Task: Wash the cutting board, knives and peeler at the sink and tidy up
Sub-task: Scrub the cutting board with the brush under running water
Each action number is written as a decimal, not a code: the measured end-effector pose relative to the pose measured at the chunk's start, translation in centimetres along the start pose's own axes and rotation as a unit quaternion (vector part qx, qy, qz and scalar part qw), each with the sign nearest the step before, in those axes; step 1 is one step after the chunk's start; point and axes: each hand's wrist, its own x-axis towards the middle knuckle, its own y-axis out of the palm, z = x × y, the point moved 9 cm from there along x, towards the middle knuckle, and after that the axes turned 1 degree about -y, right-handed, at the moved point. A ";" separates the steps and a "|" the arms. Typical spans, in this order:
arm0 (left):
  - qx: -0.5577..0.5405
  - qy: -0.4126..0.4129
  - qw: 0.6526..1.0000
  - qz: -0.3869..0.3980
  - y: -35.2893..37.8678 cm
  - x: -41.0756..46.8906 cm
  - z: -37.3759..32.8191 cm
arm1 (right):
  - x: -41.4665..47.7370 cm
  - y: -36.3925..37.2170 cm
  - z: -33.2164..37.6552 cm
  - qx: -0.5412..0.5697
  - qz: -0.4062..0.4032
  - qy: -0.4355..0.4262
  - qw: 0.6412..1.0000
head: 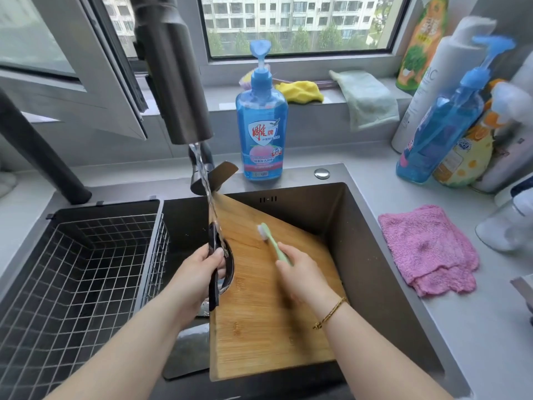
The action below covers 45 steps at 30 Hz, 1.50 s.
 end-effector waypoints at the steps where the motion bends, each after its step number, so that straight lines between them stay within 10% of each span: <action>1: -0.007 -0.005 1.000 0.005 -0.1 0.0 0.2 | -0.1 -0.2 -0.6 -0.010 -0.005 0.013 1.000; 45: -0.147 -0.025 0.988 -0.034 -0.1 2.2 0.6 | -13.1 2.9 -2.2 -0.099 -0.003 0.000 0.995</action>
